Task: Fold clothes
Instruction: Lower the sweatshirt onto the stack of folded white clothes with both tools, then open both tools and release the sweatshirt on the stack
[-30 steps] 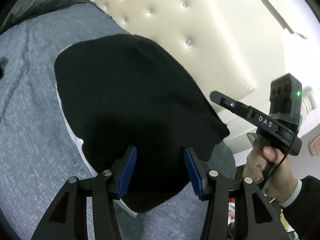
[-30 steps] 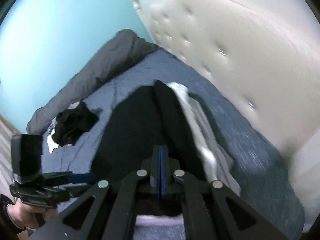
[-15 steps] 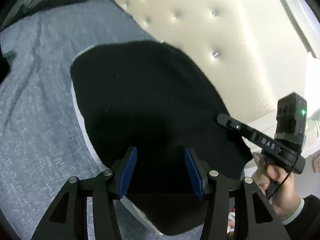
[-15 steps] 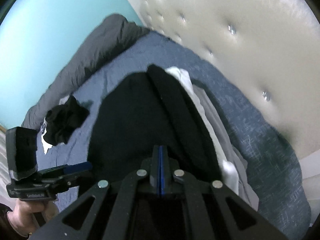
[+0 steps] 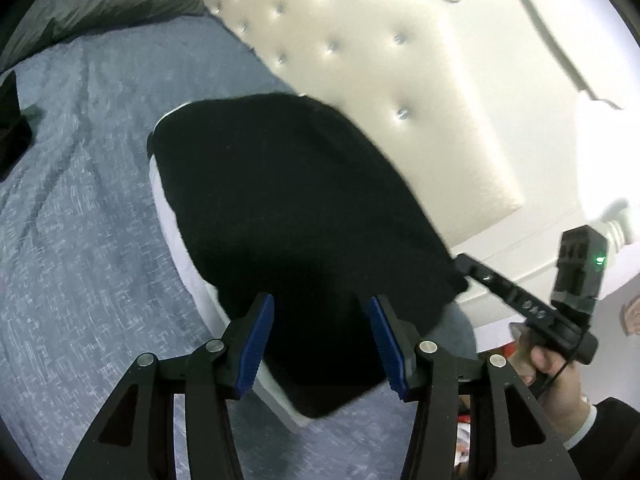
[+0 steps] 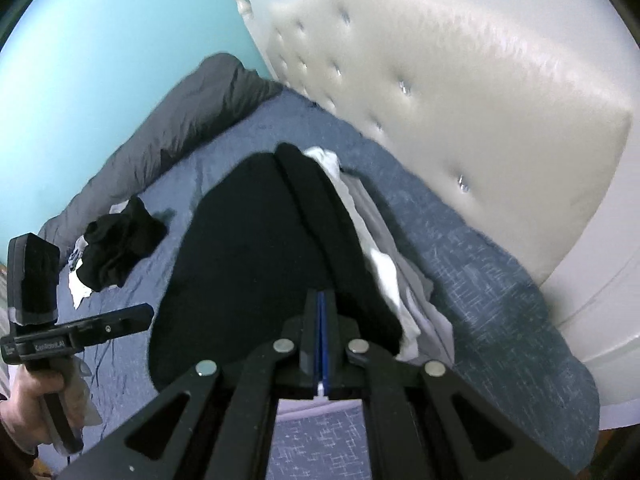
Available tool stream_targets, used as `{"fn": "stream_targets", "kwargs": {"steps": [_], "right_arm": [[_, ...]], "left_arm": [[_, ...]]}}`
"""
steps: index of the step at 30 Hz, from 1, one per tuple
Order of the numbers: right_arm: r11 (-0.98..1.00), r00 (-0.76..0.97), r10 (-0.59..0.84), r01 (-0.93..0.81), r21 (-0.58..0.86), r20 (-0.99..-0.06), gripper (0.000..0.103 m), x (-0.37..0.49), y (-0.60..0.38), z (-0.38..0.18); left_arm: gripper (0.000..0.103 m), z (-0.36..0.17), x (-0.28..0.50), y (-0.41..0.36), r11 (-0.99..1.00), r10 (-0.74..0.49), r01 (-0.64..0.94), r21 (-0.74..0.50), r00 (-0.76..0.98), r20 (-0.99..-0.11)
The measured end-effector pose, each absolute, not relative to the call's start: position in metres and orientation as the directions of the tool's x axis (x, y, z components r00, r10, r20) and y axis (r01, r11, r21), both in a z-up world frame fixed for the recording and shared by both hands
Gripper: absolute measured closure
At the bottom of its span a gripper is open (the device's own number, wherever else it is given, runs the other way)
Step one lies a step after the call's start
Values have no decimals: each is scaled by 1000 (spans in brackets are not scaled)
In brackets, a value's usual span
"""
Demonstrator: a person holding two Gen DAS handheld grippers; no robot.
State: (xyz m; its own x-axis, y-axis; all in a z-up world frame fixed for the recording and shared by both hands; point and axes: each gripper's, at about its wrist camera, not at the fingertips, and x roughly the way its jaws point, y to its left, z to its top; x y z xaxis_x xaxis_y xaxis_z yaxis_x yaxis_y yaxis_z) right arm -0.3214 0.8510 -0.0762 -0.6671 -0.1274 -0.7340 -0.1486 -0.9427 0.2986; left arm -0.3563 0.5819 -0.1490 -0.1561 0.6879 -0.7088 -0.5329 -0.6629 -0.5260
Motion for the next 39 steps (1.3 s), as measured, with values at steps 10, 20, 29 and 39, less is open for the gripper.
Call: {"fn": "stream_targets", "kwargs": {"steps": [10, 20, 29, 39], "right_arm": [[-933, -671, -96, -196, 301, -735, 103, -308, 839, -81], [-945, -710, -79, -169, 279, -700, 103, -302, 788, -65], [-940, -733, -69, -178, 289, -677, 103, -293, 745, -59], [-935, -738, -35, -213, 282, -674, 103, -270, 701, -68]], "left_arm": [[49, -151, -334, 577, -649, 690, -565, -510, -154, -707], [49, -129, -331, 543, -656, 688, -581, -482, -196, -699], [48, -117, -325, 511, -659, 682, -604, -447, -230, -694], [48, -115, -307, 468, -667, 673, -632, -395, -284, -683]]}}
